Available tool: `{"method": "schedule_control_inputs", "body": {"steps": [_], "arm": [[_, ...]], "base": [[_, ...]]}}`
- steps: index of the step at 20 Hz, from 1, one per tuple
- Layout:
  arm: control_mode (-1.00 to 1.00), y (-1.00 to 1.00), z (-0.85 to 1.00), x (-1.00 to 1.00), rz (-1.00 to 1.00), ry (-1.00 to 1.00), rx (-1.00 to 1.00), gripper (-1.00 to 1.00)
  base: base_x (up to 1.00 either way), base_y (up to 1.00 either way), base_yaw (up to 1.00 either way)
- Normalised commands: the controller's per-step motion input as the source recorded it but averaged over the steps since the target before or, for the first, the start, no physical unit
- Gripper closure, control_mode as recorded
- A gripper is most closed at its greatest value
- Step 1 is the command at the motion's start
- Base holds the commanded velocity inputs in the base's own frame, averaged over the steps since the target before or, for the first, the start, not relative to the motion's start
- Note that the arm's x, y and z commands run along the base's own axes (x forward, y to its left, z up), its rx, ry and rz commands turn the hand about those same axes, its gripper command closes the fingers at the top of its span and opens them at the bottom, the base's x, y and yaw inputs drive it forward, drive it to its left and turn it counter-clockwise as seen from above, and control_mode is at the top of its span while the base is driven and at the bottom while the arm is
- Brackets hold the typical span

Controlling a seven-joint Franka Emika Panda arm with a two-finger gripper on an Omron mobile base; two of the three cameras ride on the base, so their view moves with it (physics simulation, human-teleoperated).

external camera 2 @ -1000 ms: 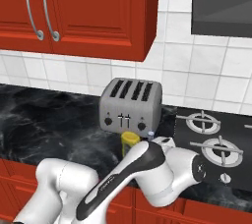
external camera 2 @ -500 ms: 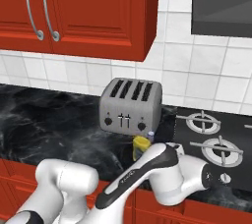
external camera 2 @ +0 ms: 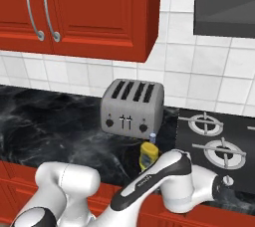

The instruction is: Take 2 condiments from the cabinet and move them on the counter near the stove.Make sure the condiments are lined up with each other, next to each other.

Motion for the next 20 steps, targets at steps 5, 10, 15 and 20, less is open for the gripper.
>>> {"method": "schedule_control_inputs", "body": {"steps": [5,10,15,20], "arm": [[-1.0,-0.04,-0.19,0.19,0.0,-0.08,0.07,1.0],[-1.0,-0.09,-0.18,0.22,0.0,-0.03,0.04,1.0],[-1.0,-0.1,-0.17,0.12,0.0,0.03,0.0,1.0],[-1.0,-0.01,-0.15,0.15,0.0,0.04,-0.01,1.0]], "base": [[0.0,0.0,0.0],[0.0,0.0,0.0],[0.0,0.0,0.0],[0.0,0.0,0.0]]}}
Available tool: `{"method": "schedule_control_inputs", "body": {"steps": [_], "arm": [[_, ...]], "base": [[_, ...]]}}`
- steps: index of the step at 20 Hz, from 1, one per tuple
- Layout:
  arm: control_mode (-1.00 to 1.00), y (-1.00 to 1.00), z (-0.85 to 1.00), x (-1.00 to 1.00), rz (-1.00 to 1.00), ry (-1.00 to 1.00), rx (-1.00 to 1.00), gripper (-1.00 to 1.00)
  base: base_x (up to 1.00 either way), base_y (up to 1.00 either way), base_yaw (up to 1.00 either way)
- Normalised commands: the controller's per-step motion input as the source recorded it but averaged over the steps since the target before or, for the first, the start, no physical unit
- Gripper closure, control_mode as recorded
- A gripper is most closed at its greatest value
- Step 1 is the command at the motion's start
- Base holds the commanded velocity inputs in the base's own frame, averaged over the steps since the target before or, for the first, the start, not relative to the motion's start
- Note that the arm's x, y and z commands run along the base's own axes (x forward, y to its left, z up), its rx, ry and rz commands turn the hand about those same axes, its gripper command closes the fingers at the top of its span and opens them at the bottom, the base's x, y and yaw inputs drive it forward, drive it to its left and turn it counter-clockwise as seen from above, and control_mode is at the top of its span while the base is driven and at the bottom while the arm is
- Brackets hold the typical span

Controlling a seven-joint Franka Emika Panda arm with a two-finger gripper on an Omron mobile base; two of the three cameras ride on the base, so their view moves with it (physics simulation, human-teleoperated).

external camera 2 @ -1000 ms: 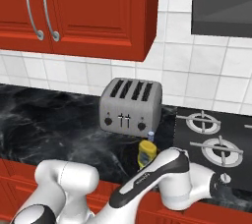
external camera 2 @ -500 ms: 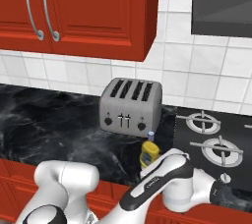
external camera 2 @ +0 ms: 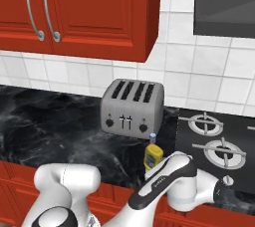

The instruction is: Take 2 condiments from the cabinet and move them on the counter near the stove.Make sure the condiments are lined up with each other, next to each other.

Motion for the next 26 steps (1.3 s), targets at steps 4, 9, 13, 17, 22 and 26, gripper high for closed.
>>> {"method": "schedule_control_inputs", "body": {"steps": [4,9,13,17,22,26], "arm": [[-1.0,0.0,-0.14,0.09,0.0,0.01,-0.01,1.0],[-1.0,0.0,-0.15,0.25,-0.01,0.0,0.0,1.0],[-1.0,-0.01,-0.11,0.32,-0.01,0.0,0.0,1.0],[-1.0,-0.04,-0.1,0.28,-0.01,0.01,0.0,1.0],[-1.0,-0.04,-0.13,0.27,0.0,0.0,0.0,1.0],[-1.0,-0.06,-0.15,0.03,0.0,0.0,0.0,1.0]], "base": [[0.0,0.0,0.0],[0.0,0.0,0.0],[0.0,0.0,0.0],[0.0,0.0,0.0],[0.0,0.0,0.0],[0.0,0.0,0.0]]}}
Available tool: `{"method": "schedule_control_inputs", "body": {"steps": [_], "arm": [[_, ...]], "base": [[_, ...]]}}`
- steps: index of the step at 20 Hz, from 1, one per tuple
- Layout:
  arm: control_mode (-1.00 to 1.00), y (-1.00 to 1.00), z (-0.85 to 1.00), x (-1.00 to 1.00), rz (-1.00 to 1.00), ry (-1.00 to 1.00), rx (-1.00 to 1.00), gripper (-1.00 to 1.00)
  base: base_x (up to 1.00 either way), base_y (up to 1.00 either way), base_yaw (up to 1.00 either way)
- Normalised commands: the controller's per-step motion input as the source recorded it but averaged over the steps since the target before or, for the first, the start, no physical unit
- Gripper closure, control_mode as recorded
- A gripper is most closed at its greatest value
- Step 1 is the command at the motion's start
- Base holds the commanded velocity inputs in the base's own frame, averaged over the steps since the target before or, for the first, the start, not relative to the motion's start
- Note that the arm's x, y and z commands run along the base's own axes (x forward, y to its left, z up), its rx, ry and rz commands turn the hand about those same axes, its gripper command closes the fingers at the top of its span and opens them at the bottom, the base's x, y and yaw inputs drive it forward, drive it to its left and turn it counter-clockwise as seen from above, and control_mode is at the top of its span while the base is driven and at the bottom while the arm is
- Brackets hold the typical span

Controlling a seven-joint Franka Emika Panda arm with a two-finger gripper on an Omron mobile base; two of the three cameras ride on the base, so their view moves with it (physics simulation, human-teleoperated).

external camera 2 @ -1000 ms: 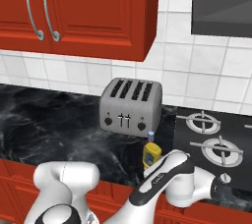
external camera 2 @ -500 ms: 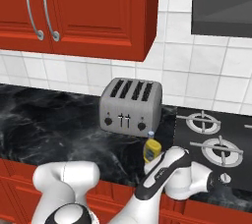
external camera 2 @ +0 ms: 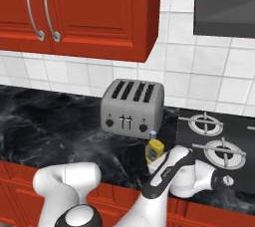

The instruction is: Take 2 condiments from the cabinet and move them on the counter near the stove.Make sure the condiments are lined up with each other, next to each other.

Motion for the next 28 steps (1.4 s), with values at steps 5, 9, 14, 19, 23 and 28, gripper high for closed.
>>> {"method": "schedule_control_inputs", "body": {"steps": [5,9,14,19,23,28], "arm": [[-1.0,0.0,-0.21,0.0,0.0,0.0,0.0,1.0],[-1.0,0.0,-0.16,0.0,0.0,0.0,0.0,1.0],[-1.0,0.0,-0.19,0.0,0.0,0.0,0.0,1.0],[-1.0,0.0,-0.27,-0.01,0.0,0.0,-0.01,-1.0],[-1.0,0.0,-0.28,-0.07,0.0,0.0,0.0,-1.0],[-1.0,0.0,-0.29,-0.12,0.0,0.0,0.0,-1.0]], "base": [[0.0,0.0,0.0],[0.0,0.0,0.0],[0.0,0.0,0.0],[0.0,0.0,0.0],[0.0,0.0,0.0],[0.0,0.0,0.0]]}}
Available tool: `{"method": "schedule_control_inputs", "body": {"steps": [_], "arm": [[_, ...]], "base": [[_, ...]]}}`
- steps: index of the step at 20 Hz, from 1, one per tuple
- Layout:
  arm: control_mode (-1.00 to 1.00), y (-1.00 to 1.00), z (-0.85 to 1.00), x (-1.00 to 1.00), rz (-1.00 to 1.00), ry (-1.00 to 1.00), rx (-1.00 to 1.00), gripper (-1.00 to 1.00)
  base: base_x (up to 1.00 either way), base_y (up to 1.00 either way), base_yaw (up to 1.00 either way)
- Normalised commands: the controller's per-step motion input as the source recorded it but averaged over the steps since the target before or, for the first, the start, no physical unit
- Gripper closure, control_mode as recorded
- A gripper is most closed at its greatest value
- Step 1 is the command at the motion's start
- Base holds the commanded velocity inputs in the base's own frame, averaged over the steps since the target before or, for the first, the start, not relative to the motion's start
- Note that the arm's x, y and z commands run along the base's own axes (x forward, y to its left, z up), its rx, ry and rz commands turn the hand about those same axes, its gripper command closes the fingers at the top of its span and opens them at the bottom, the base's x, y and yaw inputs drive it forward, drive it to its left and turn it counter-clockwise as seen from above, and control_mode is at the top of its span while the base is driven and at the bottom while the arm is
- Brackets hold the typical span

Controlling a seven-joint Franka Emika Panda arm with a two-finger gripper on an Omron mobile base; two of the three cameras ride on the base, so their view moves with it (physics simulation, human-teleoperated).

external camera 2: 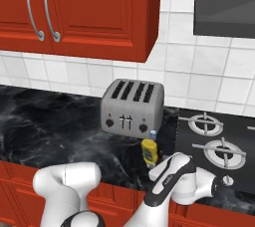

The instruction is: Take 2 condiments from the cabinet and move them on the counter near the stove.Make sure the condiments are lined up with each other, next to each other.

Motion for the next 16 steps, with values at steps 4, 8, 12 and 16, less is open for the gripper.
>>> {"method": "schedule_control_inputs", "body": {"steps": [4,8,12,16], "arm": [[-1.0,0.0,-0.27,-0.11,0.0,0.02,0.0,-1.0],[-1.0,0.0,-0.17,0.0,0.0,0.04,0.0,-1.0],[-1.0,-0.08,-0.1,0.0,0.0,0.05,0.0,-1.0],[-1.0,-0.17,-0.01,-0.03,0.0,0.06,0.0,-1.0]], "base": [[0.0,0.0,0.0],[0.0,0.0,0.0],[0.0,0.0,0.0],[0.0,0.0,0.0]]}}
